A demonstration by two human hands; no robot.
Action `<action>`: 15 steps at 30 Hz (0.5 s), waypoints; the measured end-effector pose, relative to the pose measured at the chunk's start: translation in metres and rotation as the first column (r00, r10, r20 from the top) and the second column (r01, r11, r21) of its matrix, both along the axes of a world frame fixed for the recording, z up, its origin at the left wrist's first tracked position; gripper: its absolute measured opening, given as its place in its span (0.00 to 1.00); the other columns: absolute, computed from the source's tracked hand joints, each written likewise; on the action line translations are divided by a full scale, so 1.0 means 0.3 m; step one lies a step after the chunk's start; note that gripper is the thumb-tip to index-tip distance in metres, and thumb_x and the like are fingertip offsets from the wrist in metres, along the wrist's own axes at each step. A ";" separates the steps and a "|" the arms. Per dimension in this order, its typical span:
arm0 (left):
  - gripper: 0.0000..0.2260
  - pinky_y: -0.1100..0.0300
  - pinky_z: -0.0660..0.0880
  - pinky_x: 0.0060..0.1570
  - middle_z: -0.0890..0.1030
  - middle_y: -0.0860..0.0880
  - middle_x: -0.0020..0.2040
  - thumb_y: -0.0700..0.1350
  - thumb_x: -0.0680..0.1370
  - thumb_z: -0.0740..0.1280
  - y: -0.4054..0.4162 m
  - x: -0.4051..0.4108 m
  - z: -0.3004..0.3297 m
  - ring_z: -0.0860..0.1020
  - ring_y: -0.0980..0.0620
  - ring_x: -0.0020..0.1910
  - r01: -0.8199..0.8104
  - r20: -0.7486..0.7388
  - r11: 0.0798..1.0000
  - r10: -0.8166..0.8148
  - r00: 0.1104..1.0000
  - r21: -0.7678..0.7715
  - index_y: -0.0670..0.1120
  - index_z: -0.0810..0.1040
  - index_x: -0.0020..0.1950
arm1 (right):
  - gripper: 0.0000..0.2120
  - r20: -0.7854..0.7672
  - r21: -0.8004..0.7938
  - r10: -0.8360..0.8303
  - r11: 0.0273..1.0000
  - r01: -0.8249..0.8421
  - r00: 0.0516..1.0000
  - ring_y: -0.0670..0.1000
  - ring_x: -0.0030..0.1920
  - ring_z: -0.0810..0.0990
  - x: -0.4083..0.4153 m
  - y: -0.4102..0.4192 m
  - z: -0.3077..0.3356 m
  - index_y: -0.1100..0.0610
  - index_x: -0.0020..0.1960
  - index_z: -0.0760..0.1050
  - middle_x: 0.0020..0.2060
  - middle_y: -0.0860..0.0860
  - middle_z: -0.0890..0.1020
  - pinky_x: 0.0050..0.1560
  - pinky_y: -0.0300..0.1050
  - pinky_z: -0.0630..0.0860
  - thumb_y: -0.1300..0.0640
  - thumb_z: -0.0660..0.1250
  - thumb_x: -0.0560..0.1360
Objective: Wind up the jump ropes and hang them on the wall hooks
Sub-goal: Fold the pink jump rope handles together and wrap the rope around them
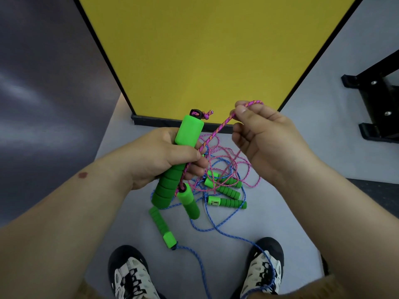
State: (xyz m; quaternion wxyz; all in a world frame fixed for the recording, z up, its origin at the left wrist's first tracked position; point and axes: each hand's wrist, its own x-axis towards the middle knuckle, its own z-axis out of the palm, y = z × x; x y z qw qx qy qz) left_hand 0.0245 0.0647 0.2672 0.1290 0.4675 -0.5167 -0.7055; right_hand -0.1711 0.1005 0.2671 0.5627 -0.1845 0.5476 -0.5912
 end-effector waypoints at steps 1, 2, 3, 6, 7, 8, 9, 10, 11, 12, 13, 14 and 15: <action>0.11 0.59 0.80 0.37 0.86 0.43 0.41 0.39 0.71 0.71 0.001 -0.001 0.000 0.85 0.48 0.39 0.007 0.000 1.000 -0.007 1.000 0.000 0.39 0.77 0.52 | 0.02 0.019 0.002 0.004 1.000 -0.004 1.000 0.47 0.34 0.78 0.002 0.001 -0.003 0.57 0.50 0.81 0.39 0.50 0.83 0.38 0.40 0.78 0.61 0.70 0.78; 0.10 0.58 0.80 0.37 0.86 0.43 0.41 0.37 0.73 0.72 0.003 -0.003 -0.001 0.85 0.49 0.38 0.013 0.004 1.000 -0.013 1.000 -0.002 0.39 0.77 0.52 | 0.02 0.040 0.004 0.021 1.000 -0.021 0.999 0.47 0.34 0.78 0.007 0.003 -0.006 0.57 0.50 0.80 0.39 0.49 0.83 0.38 0.40 0.77 0.60 0.71 0.78; 0.07 0.58 0.81 0.36 0.86 0.44 0.41 0.34 0.76 0.71 0.006 -0.005 0.000 0.85 0.49 0.38 0.013 0.011 1.000 -0.013 1.000 -0.003 0.39 0.77 0.52 | 0.03 0.050 0.005 0.054 0.998 -0.055 0.997 0.47 0.34 0.78 0.015 0.006 -0.011 0.57 0.50 0.80 0.39 0.50 0.82 0.37 0.40 0.77 0.60 0.71 0.77; 0.03 0.60 0.80 0.34 0.86 0.45 0.39 0.33 0.79 0.67 0.012 -0.011 0.008 0.84 0.50 0.36 -0.012 0.025 1.000 0.012 1.000 -0.001 0.41 0.77 0.49 | 0.02 0.026 0.013 0.226 0.974 -0.226 0.974 0.46 0.34 0.77 0.043 0.020 -0.022 0.56 0.46 0.78 0.40 0.51 0.81 0.38 0.40 0.77 0.61 0.71 0.77; 0.04 0.60 0.80 0.34 0.86 0.44 0.39 0.33 0.79 0.67 0.012 -0.012 0.010 0.84 0.50 0.36 -0.019 0.023 1.000 0.019 1.000 -0.001 0.41 0.78 0.48 | 0.04 0.007 0.015 0.282 0.959 -0.282 0.959 0.46 0.34 0.77 0.051 0.026 -0.025 0.56 0.44 0.78 0.41 0.52 0.81 0.39 0.41 0.77 0.62 0.71 0.77; 0.04 0.60 0.80 0.34 0.86 0.44 0.40 0.33 0.79 0.67 0.012 -0.011 0.010 0.85 0.50 0.36 -0.023 0.021 1.000 0.023 1.000 -0.002 0.42 0.78 0.49 | 0.05 -0.017 0.017 0.326 0.945 -0.326 0.945 0.46 0.34 0.77 0.059 0.031 -0.027 0.56 0.43 0.78 0.41 0.53 0.80 0.39 0.41 0.76 0.63 0.70 0.77; 0.05 0.59 0.80 0.35 0.86 0.44 0.40 0.33 0.79 0.67 0.012 -0.011 0.011 0.85 0.50 0.37 -0.023 0.019 1.000 0.023 1.000 -0.001 0.42 0.79 0.49 | 0.05 -0.046 0.015 0.354 0.935 -0.354 0.934 0.46 0.34 0.77 0.064 0.034 -0.028 0.57 0.43 0.79 0.40 0.53 0.80 0.39 0.40 0.76 0.64 0.70 0.77; 0.05 0.59 0.80 0.35 0.86 0.44 0.40 0.33 0.79 0.67 0.012 -0.010 0.010 0.85 0.49 0.37 -0.026 0.019 1.000 0.026 0.999 0.000 0.42 0.79 0.50 | 0.05 -0.071 0.009 0.365 0.931 -0.365 0.928 0.46 0.34 0.77 0.066 0.036 -0.027 0.57 0.43 0.80 0.40 0.53 0.80 0.39 0.40 0.76 0.64 0.70 0.77; 0.05 0.59 0.80 0.36 0.86 0.44 0.40 0.33 0.79 0.67 0.011 -0.010 0.010 0.85 0.49 0.37 -0.029 0.020 1.000 0.029 0.999 0.001 0.42 0.79 0.49 | 0.07 -0.087 0.000 0.359 0.933 -0.360 0.929 0.46 0.34 0.77 0.067 0.036 -0.029 0.55 0.42 0.81 0.40 0.54 0.80 0.39 0.41 0.76 0.64 0.70 0.77; 0.05 0.60 0.80 0.36 0.86 0.44 0.40 0.33 0.79 0.67 0.010 -0.010 0.009 0.85 0.49 0.38 -0.032 0.020 0.999 0.032 0.999 -0.001 0.42 0.78 0.48 | 0.10 -0.095 -0.007 0.341 0.939 -0.344 0.935 0.46 0.34 0.77 0.066 0.035 -0.028 0.54 0.39 0.82 0.41 0.54 0.80 0.40 0.41 0.76 0.64 0.70 0.77; 0.05 0.60 0.80 0.36 0.86 0.44 0.41 0.33 0.79 0.67 0.009 -0.011 0.010 0.85 0.49 0.38 -0.032 0.021 0.999 0.032 0.999 -0.003 0.42 0.78 0.48 | 0.11 -0.100 -0.014 0.321 0.946 -0.324 0.942 0.47 0.34 0.77 0.065 0.035 -0.028 0.53 0.38 0.81 0.42 0.54 0.80 0.40 0.42 0.75 0.64 0.70 0.77; 0.04 0.60 0.80 0.36 0.86 0.44 0.41 0.33 0.79 0.67 0.008 -0.011 0.011 0.85 0.49 0.38 -0.030 0.021 1.000 0.030 0.999 -0.006 0.42 0.78 0.48 | 0.11 -0.102 -0.023 0.303 0.952 -0.307 0.948 0.47 0.34 0.77 0.065 0.034 -0.027 0.53 0.39 0.81 0.42 0.55 0.79 0.40 0.42 0.75 0.64 0.70 0.77; 0.04 0.60 0.81 0.36 0.86 0.44 0.41 0.33 0.79 0.67 0.007 -0.011 0.013 0.85 0.49 0.38 -0.028 0.024 1.000 0.028 0.999 -0.007 0.41 0.78 0.48 | 0.08 -0.103 -0.030 0.287 0.956 -0.291 0.952 0.47 0.34 0.77 0.065 0.033 -0.026 0.55 0.41 0.80 0.42 0.55 0.79 0.40 0.42 0.75 0.64 0.69 0.78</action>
